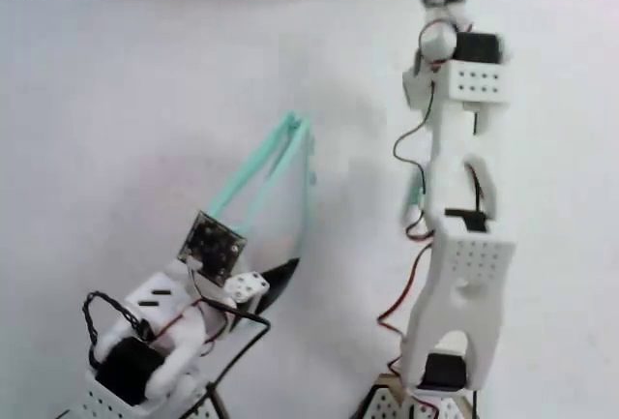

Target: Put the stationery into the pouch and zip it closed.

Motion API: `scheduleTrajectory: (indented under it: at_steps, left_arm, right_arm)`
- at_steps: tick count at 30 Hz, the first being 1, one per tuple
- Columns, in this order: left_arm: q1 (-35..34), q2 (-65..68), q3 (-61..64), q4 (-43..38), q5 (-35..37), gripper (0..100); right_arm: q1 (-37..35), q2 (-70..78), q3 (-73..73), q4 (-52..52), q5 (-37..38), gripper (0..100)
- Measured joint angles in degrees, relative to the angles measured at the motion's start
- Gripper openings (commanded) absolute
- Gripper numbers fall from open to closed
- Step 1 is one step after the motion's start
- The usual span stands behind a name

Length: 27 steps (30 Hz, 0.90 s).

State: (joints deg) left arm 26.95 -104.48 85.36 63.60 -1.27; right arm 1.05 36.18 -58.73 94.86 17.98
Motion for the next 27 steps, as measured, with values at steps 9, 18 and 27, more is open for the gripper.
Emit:
scheduleTrajectory:
  at_steps: [9, 18, 27]
  left_arm:
    - [0.0, 0.0, 0.0, 0.0, 0.0, 25]
    - [0.0, 0.0, 0.0, 0.0, 0.0, 25]
    - [0.0, 0.0, 0.0, -0.18, 0.0, 25]
  right_arm:
    - [-7.38, -36.31, -1.41, 3.6, -4.75, 1.8]
    - [-40.53, -65.14, 24.62, -2.02, -5.1, 1.8]
    - [-48.0, -70.15, 44.84, -10.81, -5.54, 1.8]
